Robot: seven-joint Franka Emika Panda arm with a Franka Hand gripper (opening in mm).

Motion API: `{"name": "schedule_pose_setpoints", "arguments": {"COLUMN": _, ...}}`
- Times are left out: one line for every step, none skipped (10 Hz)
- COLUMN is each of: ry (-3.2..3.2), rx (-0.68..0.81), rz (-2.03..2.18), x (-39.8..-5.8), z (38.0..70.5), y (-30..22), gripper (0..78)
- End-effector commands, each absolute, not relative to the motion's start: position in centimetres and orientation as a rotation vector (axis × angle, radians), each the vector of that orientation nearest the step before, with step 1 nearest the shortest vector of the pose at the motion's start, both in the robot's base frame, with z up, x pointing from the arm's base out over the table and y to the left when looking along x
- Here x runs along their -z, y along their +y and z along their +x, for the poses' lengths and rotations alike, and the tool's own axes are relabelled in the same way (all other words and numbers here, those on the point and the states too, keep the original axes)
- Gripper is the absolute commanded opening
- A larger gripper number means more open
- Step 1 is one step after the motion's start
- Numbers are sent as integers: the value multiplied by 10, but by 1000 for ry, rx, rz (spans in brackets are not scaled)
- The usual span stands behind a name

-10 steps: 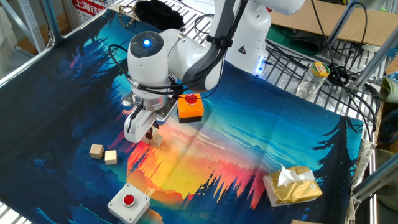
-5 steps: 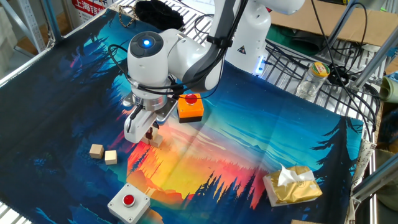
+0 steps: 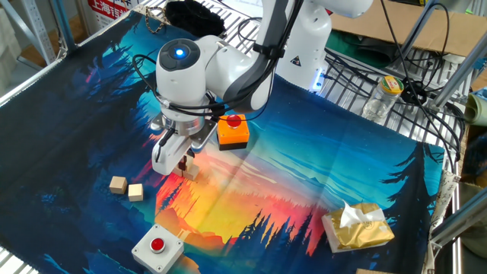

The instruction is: Stack the blocks into a pyramid shape

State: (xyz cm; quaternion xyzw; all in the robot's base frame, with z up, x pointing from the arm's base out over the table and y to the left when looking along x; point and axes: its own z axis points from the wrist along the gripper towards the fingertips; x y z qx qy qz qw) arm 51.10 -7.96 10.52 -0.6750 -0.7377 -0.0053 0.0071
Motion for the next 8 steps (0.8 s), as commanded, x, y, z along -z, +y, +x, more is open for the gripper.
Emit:
{"name": "schedule_pose_setpoints", "arguments": {"ry": -2311, "rx": 16, "rz": -2110, "x": -106, "z": 512, "y": -80, "gripper": 11}}
{"name": "schedule_pose_setpoints", "arguments": {"ry": -2311, "rx": 16, "rz": -2109, "x": -106, "z": 512, "y": -80, "gripper": 11}}
{"name": "schedule_pose_setpoints", "arguments": {"ry": -2309, "rx": 16, "rz": -2111, "x": -106, "z": 512, "y": -80, "gripper": 11}}
{"name": "schedule_pose_setpoints", "arguments": {"ry": -2307, "rx": 15, "rz": -2113, "x": -106, "z": 512, "y": -80, "gripper": 11}}
{"name": "schedule_pose_setpoints", "arguments": {"ry": -2307, "rx": 13, "rz": -2114, "x": -106, "z": 512, "y": -80, "gripper": 11}}
{"name": "schedule_pose_setpoints", "arguments": {"ry": -2306, "rx": 13, "rz": -2115, "x": -106, "z": 512, "y": -80, "gripper": 11}}
{"name": "schedule_pose_setpoints", "arguments": {"ry": -2303, "rx": 12, "rz": -2116, "x": -106, "z": 512, "y": -80, "gripper": 11}}
{"name": "schedule_pose_setpoints", "arguments": {"ry": -2304, "rx": 11, "rz": -2115, "x": -106, "z": 512, "y": -80, "gripper": 11}}
